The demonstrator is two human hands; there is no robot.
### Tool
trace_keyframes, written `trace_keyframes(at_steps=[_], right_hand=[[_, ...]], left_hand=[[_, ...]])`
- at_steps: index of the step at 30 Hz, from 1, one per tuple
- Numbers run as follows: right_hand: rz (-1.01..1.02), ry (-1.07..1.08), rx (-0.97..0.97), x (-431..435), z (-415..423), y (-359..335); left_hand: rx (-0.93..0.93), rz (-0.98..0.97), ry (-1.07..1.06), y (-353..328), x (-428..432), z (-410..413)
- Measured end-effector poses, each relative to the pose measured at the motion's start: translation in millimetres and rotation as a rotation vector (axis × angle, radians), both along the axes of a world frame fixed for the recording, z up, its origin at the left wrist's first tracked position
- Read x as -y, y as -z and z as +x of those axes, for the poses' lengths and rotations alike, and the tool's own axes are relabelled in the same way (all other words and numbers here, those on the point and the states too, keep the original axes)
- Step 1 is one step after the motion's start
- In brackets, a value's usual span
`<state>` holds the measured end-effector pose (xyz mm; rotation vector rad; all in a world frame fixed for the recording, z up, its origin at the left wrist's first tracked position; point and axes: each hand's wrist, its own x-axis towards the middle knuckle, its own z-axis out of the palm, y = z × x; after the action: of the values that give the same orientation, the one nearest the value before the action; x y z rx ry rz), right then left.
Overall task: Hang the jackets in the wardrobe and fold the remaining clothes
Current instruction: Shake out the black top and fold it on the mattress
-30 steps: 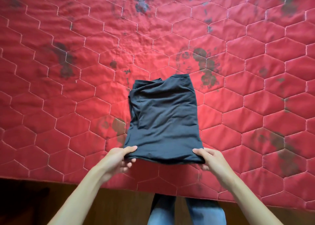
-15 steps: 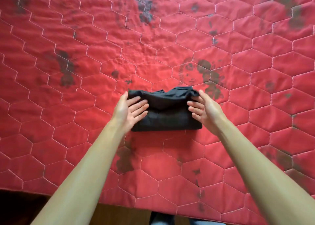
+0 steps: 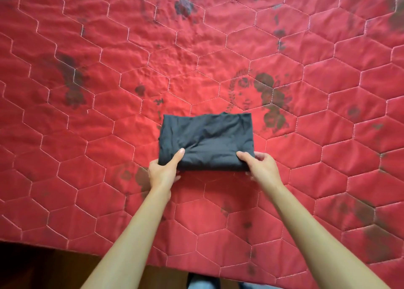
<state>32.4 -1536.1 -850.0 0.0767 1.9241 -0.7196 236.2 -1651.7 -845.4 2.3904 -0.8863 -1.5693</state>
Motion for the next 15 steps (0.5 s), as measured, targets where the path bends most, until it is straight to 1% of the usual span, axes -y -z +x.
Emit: trace_keyframes(at_steps=[3, 5, 6, 8, 9, 11, 13, 15], right_hand=[[-0.081, 0.136, 0.276, 13, -9, -27], [-0.149, 0.148, 0.36, 21, -7, -49], [-0.186, 0.13, 0.376, 26, -3, -61], [-0.249, 0.112, 0.377, 35, 9, -92], [-0.278, 0.081, 0.368, 39, 16, -110], [-0.307, 0.007, 0.309, 45, 27, -148], [-0.335, -0.043, 0.252, 50, 32, -187], [-0.353, -0.093, 0.213, 54, 33, -231]], left_hand=[[-0.208, 0.104, -0.254, -12, 8, -1], [-0.32, 0.196, -0.342, -30, 5, -4], [-0.351, 0.254, -0.332, -39, 0, -6], [-0.408, 0.382, -0.244, -63, -16, -13], [-0.486, 0.444, -0.227, -76, -23, -18], [-0.705, 0.533, -0.305, -109, -32, -31], [-0.833, 0.526, -0.447, -146, -31, -40], [-0.897, 0.454, -0.541, -188, -24, -46]])
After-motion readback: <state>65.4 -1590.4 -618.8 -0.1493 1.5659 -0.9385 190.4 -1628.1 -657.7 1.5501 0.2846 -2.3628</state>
